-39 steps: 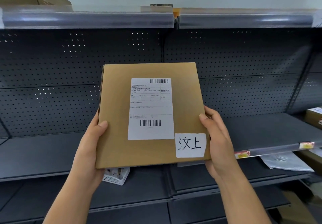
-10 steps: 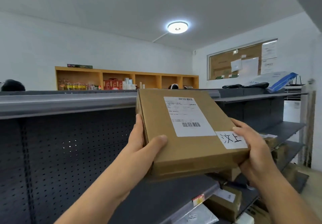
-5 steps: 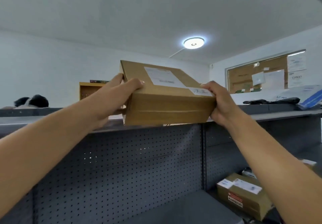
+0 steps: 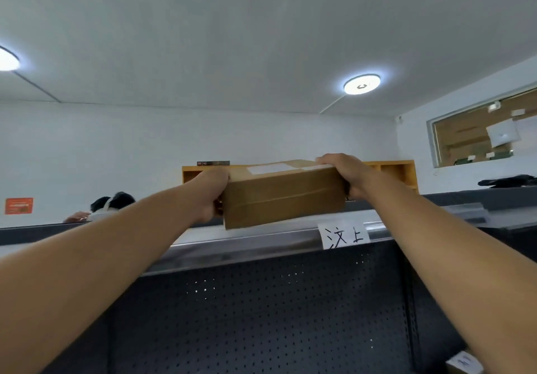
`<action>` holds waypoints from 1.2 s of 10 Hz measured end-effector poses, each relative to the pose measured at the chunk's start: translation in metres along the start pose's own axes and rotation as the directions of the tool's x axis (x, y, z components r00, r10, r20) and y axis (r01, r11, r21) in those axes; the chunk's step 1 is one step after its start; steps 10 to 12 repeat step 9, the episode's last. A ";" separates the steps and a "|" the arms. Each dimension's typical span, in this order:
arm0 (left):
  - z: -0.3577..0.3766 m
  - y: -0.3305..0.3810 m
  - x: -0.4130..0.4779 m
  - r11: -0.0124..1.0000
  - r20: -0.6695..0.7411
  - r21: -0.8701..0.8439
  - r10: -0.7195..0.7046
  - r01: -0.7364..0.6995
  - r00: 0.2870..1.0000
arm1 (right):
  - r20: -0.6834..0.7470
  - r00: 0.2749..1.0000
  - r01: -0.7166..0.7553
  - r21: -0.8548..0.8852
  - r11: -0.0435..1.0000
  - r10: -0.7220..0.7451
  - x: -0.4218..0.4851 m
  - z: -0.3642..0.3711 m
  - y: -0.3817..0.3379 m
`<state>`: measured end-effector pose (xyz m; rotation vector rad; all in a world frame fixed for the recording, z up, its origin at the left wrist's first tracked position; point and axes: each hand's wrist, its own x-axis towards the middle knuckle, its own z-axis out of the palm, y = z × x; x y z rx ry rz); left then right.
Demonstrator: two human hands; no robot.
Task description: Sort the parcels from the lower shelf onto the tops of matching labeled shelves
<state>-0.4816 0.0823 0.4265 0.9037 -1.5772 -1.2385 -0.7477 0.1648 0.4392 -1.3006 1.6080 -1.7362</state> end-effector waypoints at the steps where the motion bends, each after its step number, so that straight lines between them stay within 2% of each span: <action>1: 0.008 -0.006 0.010 0.996 0.037 -0.018 -0.086 0.086 0.996 | 0.035 0.999 -0.025 -0.085 0.996 0.028 0.013 -0.013 0.012; 2: 0.018 -0.009 0.014 0.995 0.050 0.018 -0.103 0.102 0.993 | 0.043 0.998 -0.044 -0.107 0.993 0.049 0.011 -0.017 0.023; 3: 0.023 -0.018 0.019 0.992 0.065 0.122 -0.052 0.044 0.997 | -0.002 1.000 -0.015 -0.097 0.995 0.015 0.009 -0.012 0.034; 4: 0.021 -0.024 0.016 0.980 0.037 0.198 0.000 -0.008 0.999 | -0.114 0.993 0.018 -0.084 0.996 -0.028 0.007 -0.004 0.038; 5: 0.020 -0.024 0.018 0.958 0.009 0.287 0.019 -0.021 1.000 | -0.249 0.959 0.058 -0.304 0.951 -0.138 0.008 -0.005 0.036; 6: 0.020 -0.024 0.014 0.925 -0.017 0.375 0.073 -0.062 0.997 | -0.270 0.920 0.101 -0.534 0.840 -0.283 0.007 -0.009 0.035; 7: 0.025 -0.019 -0.004 0.821 -0.035 0.542 0.235 -0.179 0.971 | -0.259 0.879 0.155 -0.639 0.754 -0.400 -0.002 -0.014 0.039; 8: 0.023 -0.018 -0.010 0.672 -0.016 0.674 0.429 -0.307 0.903 | -0.252 0.823 0.189 -0.724 0.664 -0.509 -0.020 -0.022 0.042; 9: 0.011 -0.022 -0.017 0.688 -0.066 0.584 0.570 -0.431 0.819 | -0.247 0.739 0.244 -0.769 0.591 -0.627 -0.033 -0.021 0.045; 12: 0.011 -0.022 -0.017 0.688 -0.066 0.584 0.570 -0.431 0.819 | -0.247 0.739 0.244 -0.769 0.591 -0.627 -0.033 -0.021 0.045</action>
